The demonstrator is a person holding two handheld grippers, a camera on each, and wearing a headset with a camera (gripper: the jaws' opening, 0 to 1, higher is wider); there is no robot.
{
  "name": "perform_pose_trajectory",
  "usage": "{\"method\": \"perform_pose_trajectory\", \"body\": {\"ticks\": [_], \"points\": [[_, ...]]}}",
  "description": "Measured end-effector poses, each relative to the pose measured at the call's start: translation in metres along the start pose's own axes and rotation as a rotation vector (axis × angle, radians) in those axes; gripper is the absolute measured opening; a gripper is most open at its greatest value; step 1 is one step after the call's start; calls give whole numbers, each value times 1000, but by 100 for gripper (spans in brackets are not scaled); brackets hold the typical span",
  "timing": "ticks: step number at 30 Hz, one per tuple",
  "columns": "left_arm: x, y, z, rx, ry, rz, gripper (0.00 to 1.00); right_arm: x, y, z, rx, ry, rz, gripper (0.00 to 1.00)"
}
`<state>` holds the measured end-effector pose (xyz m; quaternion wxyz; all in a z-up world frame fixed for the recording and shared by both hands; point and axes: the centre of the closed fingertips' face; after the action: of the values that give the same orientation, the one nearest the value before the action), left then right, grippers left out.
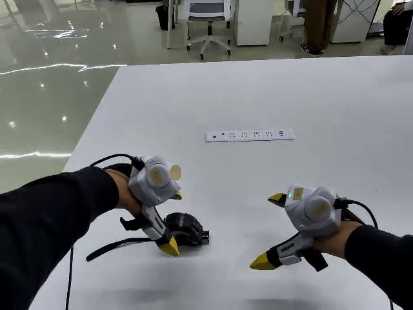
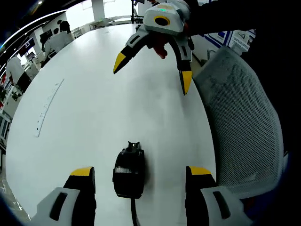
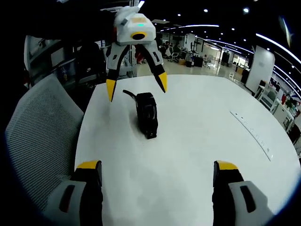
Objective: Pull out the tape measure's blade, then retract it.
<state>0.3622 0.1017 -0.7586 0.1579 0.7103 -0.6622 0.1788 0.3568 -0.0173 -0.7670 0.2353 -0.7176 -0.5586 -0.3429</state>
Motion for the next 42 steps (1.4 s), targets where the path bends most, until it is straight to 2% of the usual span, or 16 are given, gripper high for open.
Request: {"method": "perform_pose_trajectory", "body": {"ticks": [2,4,6,10,13,14,15,16,17,19,28,32,34,35,42], "points": [[3,-5,1,0,17,-5,71,4,2,7,10,-3,-11,92],[-1,-6,4,-3,-2,7,68,8,3,13,19,8,-10,89],[-7,-7,11,-5,-25,40,60,12,6,22,25,13,-5,85],[-13,-8,25,-7,-45,48,50,18,4,42,47,10,-14,79],[-18,-7,32,-6,-63,65,37,18,1,56,70,-6,-24,76],[-16,-17,33,42,-58,107,32,19,-1,59,78,-8,-30,75],[-18,-17,32,46,-68,89,29,20,-2,63,85,-12,-35,74],[-19,-14,32,36,-78,0,29,21,-3,66,89,-13,-41,72],[-18,-16,32,39,-83,39,28,21,-5,69,105,-23,-57,70],[-19,-14,34,46,-97,54,28,19,-8,74,125,-50,-82,67],[-20,-14,33,53,-77,22,28,17,-17,99,182,-100,-138,47],[-20,-14,34,53,-74,16,28,15,-19,110,187,-125,-154,40],[-20,-14,34,53,-73,17,28,12,-23,112,219,-144,-173,34],[-20,-14,34,53,-69,14,28,10,-21,114,211,-164,-187,30],[-20,-15,34,40,-55,-1,29,12,-16,121,200,-171,-200,20]]}}
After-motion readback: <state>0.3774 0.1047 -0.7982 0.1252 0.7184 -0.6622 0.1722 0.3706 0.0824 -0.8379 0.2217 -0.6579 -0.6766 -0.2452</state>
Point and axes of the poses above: the centre of the closed fingertips' face, and the gripper's own axes: z roughly forward along the fingers, y roughly to its right, x roughly out of its top, and after that the axes turned 1 degree about z, right-handed
